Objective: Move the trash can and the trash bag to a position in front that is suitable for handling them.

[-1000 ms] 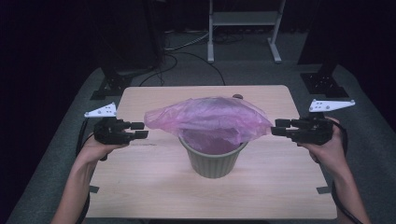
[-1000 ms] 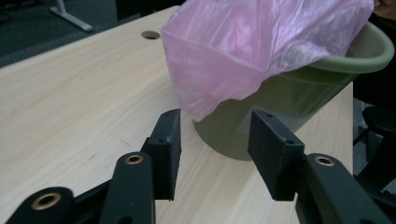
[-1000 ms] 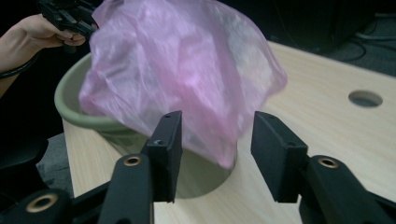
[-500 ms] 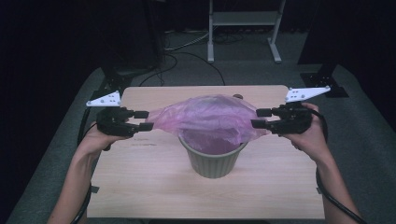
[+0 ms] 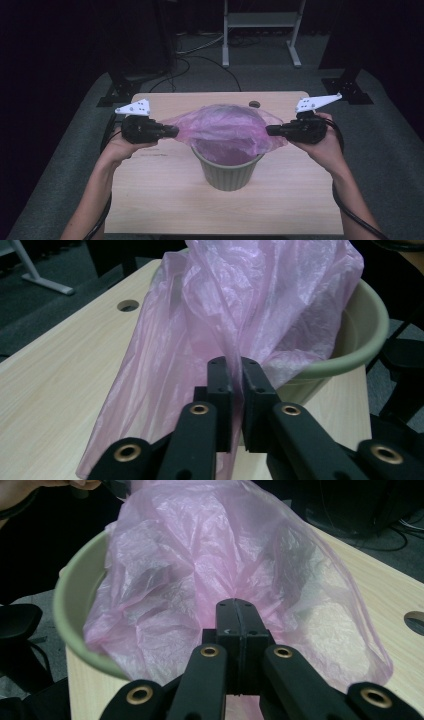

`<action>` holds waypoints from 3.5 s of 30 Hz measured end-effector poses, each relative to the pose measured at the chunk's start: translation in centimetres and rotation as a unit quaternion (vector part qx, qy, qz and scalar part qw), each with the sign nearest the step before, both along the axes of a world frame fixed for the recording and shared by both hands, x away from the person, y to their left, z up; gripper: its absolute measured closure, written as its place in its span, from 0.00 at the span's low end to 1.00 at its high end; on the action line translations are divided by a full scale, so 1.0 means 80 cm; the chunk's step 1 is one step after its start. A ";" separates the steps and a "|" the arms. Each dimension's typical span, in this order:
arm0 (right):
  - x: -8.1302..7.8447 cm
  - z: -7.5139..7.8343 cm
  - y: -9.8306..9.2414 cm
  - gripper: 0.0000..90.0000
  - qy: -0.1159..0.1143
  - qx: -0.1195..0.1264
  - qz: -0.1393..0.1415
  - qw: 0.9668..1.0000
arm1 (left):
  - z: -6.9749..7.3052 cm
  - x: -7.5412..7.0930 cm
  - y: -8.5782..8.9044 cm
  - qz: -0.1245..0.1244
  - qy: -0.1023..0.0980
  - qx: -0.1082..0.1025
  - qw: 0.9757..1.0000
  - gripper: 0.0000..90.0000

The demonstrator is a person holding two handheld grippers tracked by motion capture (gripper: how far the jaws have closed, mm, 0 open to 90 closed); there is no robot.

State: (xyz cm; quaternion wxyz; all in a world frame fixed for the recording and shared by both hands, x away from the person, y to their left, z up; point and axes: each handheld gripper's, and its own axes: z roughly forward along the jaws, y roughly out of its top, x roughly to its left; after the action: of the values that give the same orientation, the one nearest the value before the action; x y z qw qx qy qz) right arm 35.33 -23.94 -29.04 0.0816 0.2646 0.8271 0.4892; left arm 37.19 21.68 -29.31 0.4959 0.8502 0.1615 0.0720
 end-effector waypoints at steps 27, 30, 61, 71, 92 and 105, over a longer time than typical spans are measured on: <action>-0.068 -0.048 0.002 1.00 0.033 -0.025 0.087 0.995 | -0.082 -0.050 -0.004 -0.068 0.040 0.019 0.997 1.00; -0.067 -0.059 0.005 1.00 0.043 -0.036 0.091 0.994 | -0.093 -0.046 -0.007 -0.068 0.049 0.029 0.996 1.00; -0.094 -0.075 -0.036 0.77 0.072 -0.039 0.080 0.993 | -0.096 -0.054 0.022 -0.030 0.063 0.045 0.997 0.76; -0.115 -0.046 -0.071 0.73 0.045 -0.018 0.054 0.997 | -0.080 -0.074 0.050 -0.019 0.058 0.044 0.997 0.68; -0.048 0.023 0.006 0.73 0.015 -0.027 0.095 0.995 | -0.021 -0.050 0.006 -0.044 0.013 0.035 0.998 0.57; -0.047 0.009 0.057 0.71 0.021 -0.051 0.152 0.987 | -0.027 -0.033 -0.028 -0.045 0.020 0.060 0.997 0.55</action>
State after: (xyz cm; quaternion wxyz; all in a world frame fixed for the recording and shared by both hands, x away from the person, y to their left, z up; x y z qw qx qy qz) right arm 31.59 -19.40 -28.33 0.0020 0.1420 0.8830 0.4474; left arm 34.54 19.43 -31.47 0.4431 0.8862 0.1282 0.0427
